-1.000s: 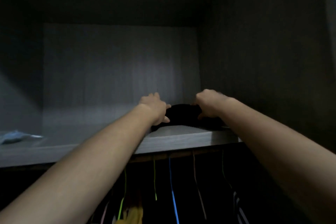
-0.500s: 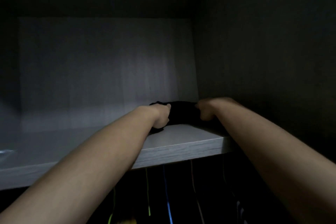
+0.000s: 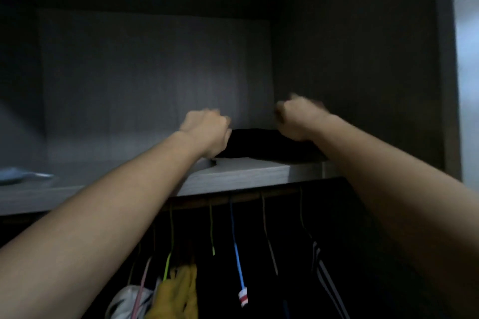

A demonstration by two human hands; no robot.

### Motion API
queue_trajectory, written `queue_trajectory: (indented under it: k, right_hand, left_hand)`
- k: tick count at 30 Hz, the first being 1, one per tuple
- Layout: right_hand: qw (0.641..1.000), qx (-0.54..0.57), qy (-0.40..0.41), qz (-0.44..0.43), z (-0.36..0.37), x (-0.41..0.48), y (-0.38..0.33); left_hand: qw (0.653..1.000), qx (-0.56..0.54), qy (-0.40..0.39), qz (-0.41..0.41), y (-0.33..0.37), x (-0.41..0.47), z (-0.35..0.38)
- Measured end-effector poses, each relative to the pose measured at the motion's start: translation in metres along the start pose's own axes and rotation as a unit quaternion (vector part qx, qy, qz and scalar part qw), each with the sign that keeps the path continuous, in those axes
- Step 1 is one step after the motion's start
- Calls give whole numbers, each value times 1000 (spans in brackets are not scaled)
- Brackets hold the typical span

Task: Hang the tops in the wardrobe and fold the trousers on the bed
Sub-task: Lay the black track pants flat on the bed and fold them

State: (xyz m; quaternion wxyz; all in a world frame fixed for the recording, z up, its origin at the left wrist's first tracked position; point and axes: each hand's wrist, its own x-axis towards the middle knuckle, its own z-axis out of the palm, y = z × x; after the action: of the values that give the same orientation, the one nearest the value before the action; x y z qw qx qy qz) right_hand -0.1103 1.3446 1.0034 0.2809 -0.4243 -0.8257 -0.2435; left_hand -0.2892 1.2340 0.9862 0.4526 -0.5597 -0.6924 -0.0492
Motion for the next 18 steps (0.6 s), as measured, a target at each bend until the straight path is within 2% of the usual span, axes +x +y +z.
queue_trajectory:
  k: [4, 7, 11, 13, 18]
  right_hand:
    - [982, 7, 186, -30, -23, -62, -18]
    - [963, 37, 267, -27, -11, -120, -36]
    - [959, 25, 282, 12, 17, -199, -53]
    - [961, 5, 275, 19, 33, -242, -55]
    - [979, -69, 187, 32, 59, -355, -36]
  left_hand:
    - [980, -126, 136, -67, 4, -55, -24]
    - [950, -210, 208, -97, 20, -115, -22]
    - [911, -283, 291, -69, 47, -183, 7]
    - [905, -297, 302, -45, 67, -211, 25]
    - [924, -312, 220, -22, 124, -274, 46]
